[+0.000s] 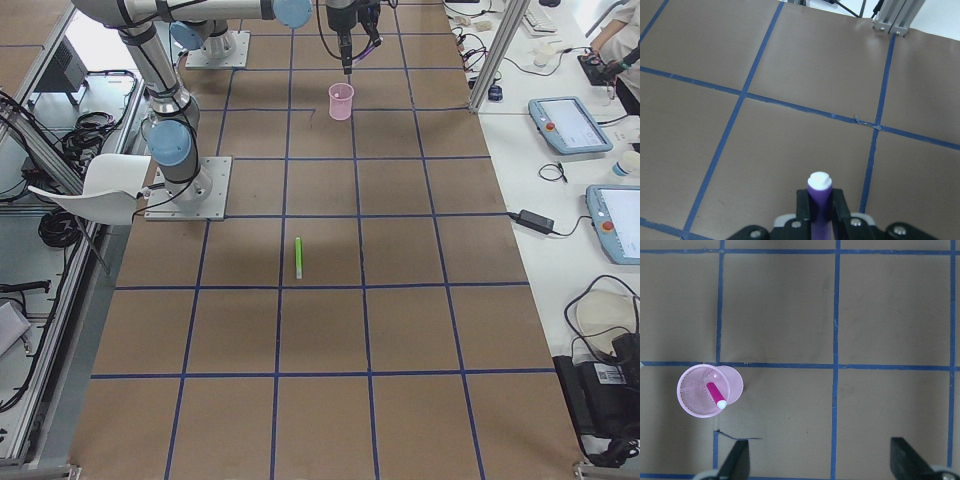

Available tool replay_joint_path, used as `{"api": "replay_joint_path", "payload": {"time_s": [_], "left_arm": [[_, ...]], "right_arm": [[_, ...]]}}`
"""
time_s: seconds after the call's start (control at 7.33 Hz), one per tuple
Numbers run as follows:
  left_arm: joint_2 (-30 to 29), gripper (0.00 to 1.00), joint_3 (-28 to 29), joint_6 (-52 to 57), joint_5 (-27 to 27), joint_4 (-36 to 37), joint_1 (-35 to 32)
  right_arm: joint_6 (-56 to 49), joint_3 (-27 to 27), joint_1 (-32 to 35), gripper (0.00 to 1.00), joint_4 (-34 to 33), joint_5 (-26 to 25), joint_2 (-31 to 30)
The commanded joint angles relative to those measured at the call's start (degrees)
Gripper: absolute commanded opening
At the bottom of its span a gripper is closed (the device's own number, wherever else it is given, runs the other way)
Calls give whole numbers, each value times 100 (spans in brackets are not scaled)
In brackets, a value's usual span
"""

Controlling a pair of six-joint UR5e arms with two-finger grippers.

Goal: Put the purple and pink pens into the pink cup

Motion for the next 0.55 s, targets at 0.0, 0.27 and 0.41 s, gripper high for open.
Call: {"api": "replay_joint_path", "payload": {"time_s": [0.0, 0.27, 0.41], "left_arm": [[-77, 0, -29, -486, 58, -20, -307], [-113, 0, -265, -495, 67, -12, -396], [-121, 0, -266, -539, 32, -3, -405]], "right_arm": [[-106, 47, 4, 100, 48, 14, -27], [-257, 65, -31, 100, 31, 6, -1], [-239, 74, -5, 100, 30, 23, -18]]}}
